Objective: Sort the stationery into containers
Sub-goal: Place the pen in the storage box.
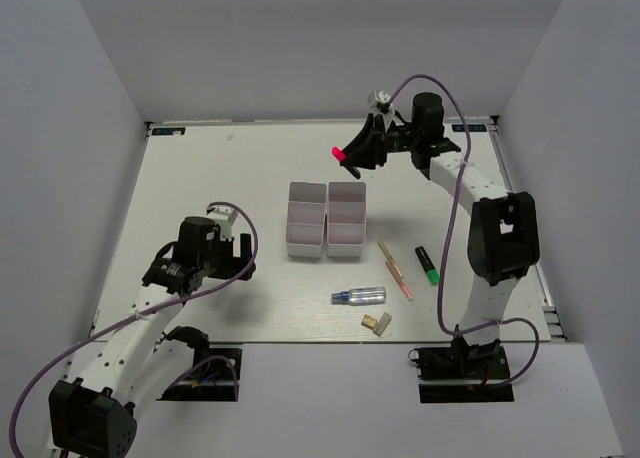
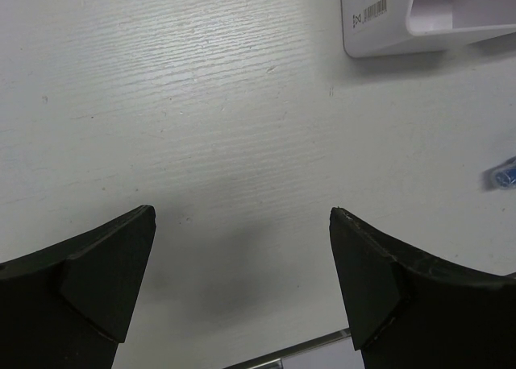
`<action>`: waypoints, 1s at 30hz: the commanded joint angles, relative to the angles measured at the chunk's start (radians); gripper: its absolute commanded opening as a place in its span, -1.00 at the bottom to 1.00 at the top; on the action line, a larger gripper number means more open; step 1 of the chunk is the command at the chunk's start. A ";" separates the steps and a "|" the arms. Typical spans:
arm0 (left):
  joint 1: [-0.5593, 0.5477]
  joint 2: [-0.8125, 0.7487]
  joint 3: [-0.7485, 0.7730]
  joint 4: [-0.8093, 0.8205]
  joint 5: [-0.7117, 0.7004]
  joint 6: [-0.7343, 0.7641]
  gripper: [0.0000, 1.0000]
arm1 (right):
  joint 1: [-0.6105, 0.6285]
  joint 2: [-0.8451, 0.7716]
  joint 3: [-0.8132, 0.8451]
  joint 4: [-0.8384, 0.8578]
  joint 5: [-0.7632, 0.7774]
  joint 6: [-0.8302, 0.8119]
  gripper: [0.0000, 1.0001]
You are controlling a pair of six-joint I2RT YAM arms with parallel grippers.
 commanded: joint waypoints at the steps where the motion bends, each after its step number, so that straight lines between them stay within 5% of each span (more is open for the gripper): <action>1: 0.008 -0.005 -0.012 0.021 0.010 0.011 0.98 | 0.012 0.047 -0.028 0.596 -0.052 0.401 -1.00; 5: 0.010 -0.005 -0.017 0.021 0.004 0.011 0.98 | 0.007 0.141 0.020 0.780 -0.057 0.567 -1.00; 15: 0.008 -0.008 -0.018 0.021 0.006 0.014 0.98 | 0.010 0.159 -0.092 0.936 -0.081 0.636 -1.00; 30: 0.007 -0.012 -0.015 0.018 0.013 0.017 0.98 | 0.010 0.211 -0.129 0.974 -0.089 0.639 -1.00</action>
